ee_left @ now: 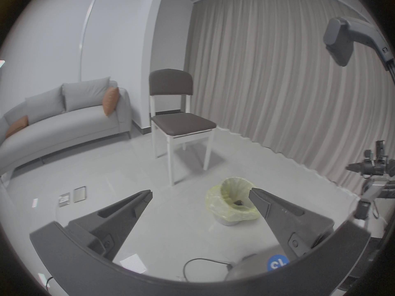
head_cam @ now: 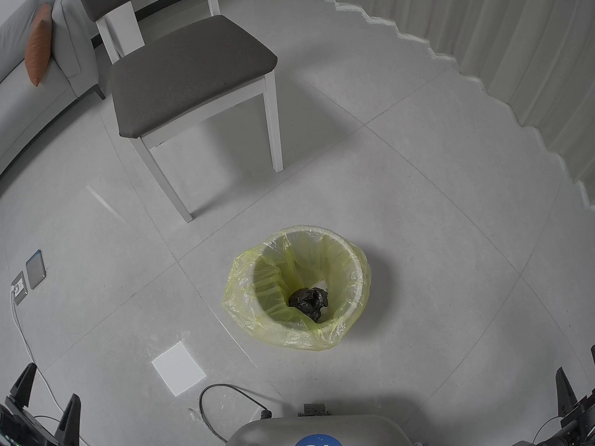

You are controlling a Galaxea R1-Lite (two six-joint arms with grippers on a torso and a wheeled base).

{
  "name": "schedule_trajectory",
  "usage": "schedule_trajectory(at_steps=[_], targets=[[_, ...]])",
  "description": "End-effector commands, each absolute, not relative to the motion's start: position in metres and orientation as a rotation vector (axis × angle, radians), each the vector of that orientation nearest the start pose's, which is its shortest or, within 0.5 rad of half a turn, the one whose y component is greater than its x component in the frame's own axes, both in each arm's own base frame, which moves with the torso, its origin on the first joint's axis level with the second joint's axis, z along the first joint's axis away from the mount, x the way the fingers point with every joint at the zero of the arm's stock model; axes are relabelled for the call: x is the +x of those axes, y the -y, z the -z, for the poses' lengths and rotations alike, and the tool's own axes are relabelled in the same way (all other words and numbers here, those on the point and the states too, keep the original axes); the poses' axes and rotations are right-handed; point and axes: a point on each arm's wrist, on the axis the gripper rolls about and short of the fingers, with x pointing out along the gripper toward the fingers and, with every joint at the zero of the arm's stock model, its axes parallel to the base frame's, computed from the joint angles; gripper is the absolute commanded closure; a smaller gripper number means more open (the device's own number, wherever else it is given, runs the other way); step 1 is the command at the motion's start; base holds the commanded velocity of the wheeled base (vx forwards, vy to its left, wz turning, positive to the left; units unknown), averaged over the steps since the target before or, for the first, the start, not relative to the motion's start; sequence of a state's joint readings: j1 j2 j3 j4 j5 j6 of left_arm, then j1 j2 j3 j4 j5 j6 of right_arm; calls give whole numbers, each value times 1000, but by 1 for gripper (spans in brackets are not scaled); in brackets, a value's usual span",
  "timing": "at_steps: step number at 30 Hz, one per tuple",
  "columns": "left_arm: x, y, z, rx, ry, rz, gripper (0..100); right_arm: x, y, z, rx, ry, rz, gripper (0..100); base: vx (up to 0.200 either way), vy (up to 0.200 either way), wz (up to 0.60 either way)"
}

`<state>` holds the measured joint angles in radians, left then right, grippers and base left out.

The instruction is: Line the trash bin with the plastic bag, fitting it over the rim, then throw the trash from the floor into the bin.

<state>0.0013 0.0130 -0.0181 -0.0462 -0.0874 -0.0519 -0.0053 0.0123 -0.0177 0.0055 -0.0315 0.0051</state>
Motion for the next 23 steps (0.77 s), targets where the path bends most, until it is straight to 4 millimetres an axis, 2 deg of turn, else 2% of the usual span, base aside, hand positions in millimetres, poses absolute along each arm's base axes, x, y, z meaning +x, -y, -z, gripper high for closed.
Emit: schedule_trajectory(at_steps=[1, 23], targets=[[-23, 0, -75, -20, -3, -15, 0, -23, 1, -75, 6, -3, 49, 0, 0, 0, 0], [-23, 0, -75, -11, 0, 12, 0, -23, 0, -75, 11, -3, 25, 0, 0, 0, 0]])
